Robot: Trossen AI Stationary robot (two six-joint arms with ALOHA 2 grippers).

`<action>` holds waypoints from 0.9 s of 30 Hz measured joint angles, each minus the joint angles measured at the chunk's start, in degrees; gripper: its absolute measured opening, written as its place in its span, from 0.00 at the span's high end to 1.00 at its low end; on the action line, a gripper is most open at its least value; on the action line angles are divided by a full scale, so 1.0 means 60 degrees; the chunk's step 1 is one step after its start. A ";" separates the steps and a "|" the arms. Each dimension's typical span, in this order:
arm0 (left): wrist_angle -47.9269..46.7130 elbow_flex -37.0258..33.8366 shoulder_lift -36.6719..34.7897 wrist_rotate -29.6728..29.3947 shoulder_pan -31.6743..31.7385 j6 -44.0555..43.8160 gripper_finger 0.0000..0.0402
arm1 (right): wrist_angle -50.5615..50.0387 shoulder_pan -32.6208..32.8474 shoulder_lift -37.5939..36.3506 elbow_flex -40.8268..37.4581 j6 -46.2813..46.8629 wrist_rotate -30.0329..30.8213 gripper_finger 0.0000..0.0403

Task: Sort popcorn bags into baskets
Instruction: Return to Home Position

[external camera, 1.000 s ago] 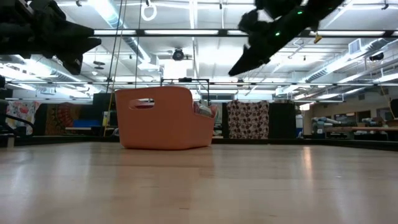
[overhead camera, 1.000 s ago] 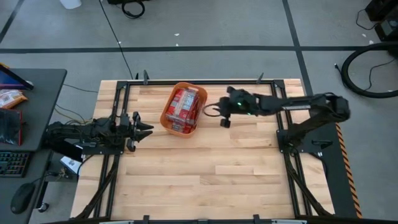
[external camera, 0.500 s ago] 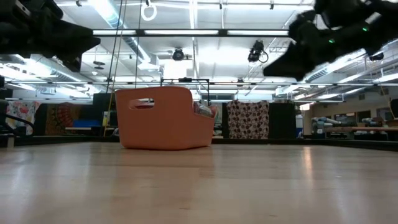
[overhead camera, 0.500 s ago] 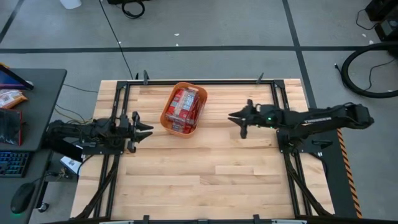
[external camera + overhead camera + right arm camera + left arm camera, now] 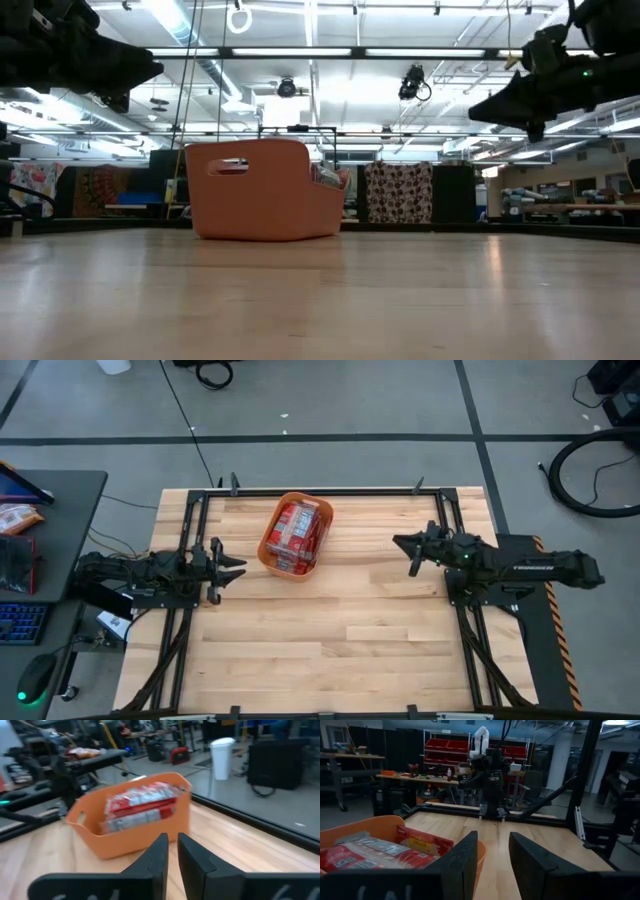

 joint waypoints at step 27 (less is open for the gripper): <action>-0.0887 0.0017 0.0011 -0.0036 0.0011 -0.0763 0.71 | -0.0702 -0.0007 -0.1678 -0.1094 0.1354 0.1591 0.93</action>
